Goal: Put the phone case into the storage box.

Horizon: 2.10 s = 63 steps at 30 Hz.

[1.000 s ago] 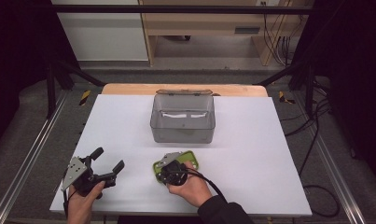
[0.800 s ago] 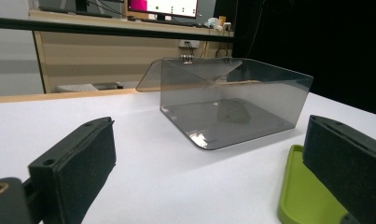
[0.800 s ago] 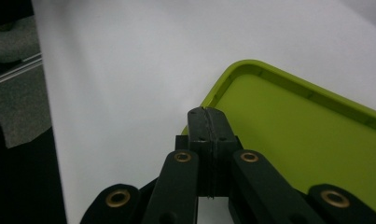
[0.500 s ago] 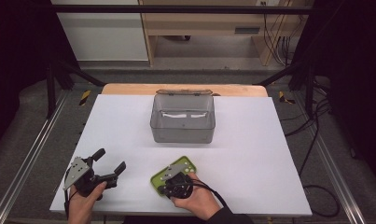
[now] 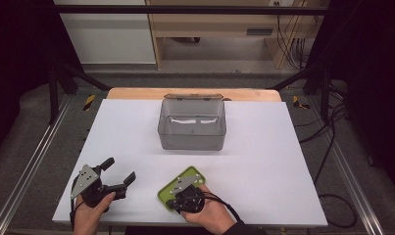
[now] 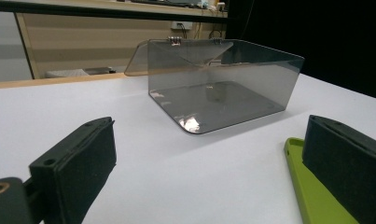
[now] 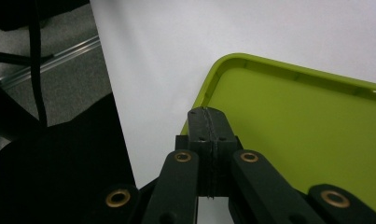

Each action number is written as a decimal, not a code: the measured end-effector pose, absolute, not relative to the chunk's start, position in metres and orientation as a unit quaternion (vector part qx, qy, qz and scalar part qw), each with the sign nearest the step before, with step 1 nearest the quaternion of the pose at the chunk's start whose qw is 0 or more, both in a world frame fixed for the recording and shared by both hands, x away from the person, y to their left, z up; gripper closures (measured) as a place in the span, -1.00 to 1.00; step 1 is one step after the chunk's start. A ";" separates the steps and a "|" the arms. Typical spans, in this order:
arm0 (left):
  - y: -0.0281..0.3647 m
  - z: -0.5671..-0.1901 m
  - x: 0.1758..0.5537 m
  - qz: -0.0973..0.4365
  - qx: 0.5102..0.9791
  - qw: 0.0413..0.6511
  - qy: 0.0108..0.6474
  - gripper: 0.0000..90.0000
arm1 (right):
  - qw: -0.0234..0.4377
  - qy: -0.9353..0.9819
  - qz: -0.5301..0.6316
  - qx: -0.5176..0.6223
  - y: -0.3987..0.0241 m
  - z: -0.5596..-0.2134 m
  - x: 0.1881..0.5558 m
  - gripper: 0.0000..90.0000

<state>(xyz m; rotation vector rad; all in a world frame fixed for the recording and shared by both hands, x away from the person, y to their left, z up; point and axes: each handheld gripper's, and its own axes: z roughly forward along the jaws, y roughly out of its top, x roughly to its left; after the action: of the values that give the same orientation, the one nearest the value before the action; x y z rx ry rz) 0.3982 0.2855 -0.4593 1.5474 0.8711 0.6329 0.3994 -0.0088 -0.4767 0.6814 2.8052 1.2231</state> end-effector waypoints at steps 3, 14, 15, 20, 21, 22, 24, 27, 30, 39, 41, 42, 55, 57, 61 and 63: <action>0.285 -0.459 0.397 0.273 0.664 0.587 0.375 -0.94 | 0.014 0.889 0.402 0.219 -0.012 -0.479 0.398 1.00; 0.282 -0.460 0.393 0.269 0.670 0.579 0.379 -0.94 | 0.098 0.840 0.466 0.262 -0.054 -0.471 0.405 1.00; 0.280 -0.460 0.391 0.268 0.673 0.577 0.379 -0.94 | 0.107 0.835 0.469 0.267 -0.059 -0.470 0.405 1.00; 0.274 -0.460 0.387 0.265 0.687 0.563 0.374 -0.93 | 0.171 0.799 0.490 0.304 -0.104 -0.466 0.411 1.00; 0.273 -0.460 0.387 0.266 0.691 0.560 0.372 -0.93 | 0.181 0.793 0.492 0.310 -0.111 -0.466 0.412 0.99; 0.272 -0.459 0.386 0.265 0.692 0.559 0.372 -0.93 | 0.197 0.786 0.494 0.316 -0.122 -0.465 0.412 0.98; 0.270 -0.459 0.386 0.264 0.694 0.558 0.370 -0.94 | 0.220 0.774 0.497 0.326 -0.138 -0.464 0.413 0.96; 0.266 -0.458 0.385 0.265 0.700 0.552 0.368 -0.94 | 0.239 0.757 0.501 0.345 -0.156 -0.462 0.414 0.91; 0.264 -0.458 0.386 0.262 0.705 0.548 0.367 -0.94 | 0.269 0.739 0.498 0.366 -0.175 -0.462 0.414 0.81; 0.241 -0.453 0.391 0.257 0.752 0.509 0.329 -0.94 | 0.305 0.696 0.501 0.414 -0.211 -0.456 0.411 -0.27; 0.232 -0.452 0.394 0.253 0.766 0.496 0.321 -0.95 | 0.308 0.693 0.498 0.420 -0.216 -0.457 0.411 -0.45; 0.229 -0.452 0.395 0.252 0.771 0.491 0.317 -0.95 | 0.308 0.693 0.498 0.420 -0.216 -0.457 0.411 -0.45; 0.178 -0.451 0.407 0.204 0.853 0.391 0.277 -0.94 | 0.299 0.689 0.510 0.419 -0.225 -0.459 0.410 -0.87; 0.176 -0.453 0.407 0.204 0.862 0.375 0.273 -0.94 | 0.297 0.690 0.510 0.419 -0.226 -0.460 0.410 -0.88; 0.176 -0.454 0.409 0.193 0.873 0.354 0.275 -0.93 | 0.294 0.692 0.510 0.419 -0.224 -0.461 0.411 -0.88; 0.177 -0.454 0.410 0.192 0.873 0.353 0.276 -0.93 | 0.297 0.694 0.506 0.417 -0.224 -0.461 0.410 -0.88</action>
<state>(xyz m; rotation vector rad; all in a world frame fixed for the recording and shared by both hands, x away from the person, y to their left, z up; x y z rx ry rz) 0.4103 0.1767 -0.4541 2.2585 0.7139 0.4967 0.4101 -0.2237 -0.4605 1.1095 1.8454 1.3454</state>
